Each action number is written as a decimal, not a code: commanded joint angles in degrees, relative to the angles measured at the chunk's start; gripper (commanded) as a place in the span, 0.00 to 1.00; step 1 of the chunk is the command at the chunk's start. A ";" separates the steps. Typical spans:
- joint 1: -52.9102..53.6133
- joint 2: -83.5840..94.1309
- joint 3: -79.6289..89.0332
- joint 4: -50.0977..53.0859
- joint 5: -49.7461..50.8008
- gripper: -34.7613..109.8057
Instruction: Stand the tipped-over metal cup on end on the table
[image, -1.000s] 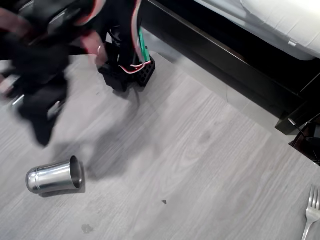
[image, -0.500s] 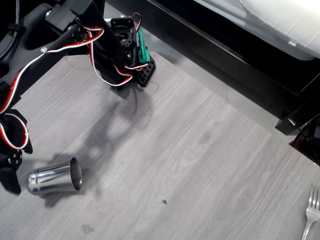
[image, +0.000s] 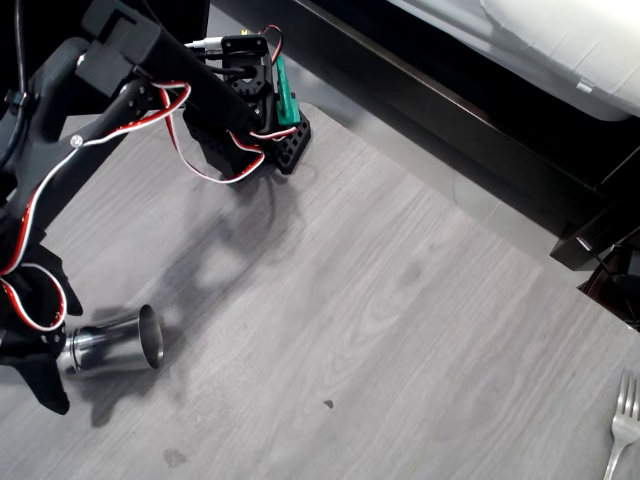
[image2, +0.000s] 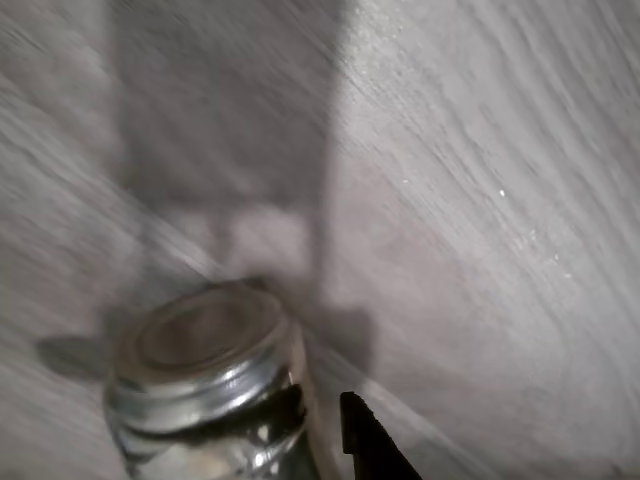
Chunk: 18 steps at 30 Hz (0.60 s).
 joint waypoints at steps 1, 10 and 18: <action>-0.62 -0.70 -2.02 -0.88 -0.26 0.54; -0.88 -3.52 -2.02 -2.90 -0.18 0.53; -1.49 -4.39 -1.85 -5.36 0.44 0.24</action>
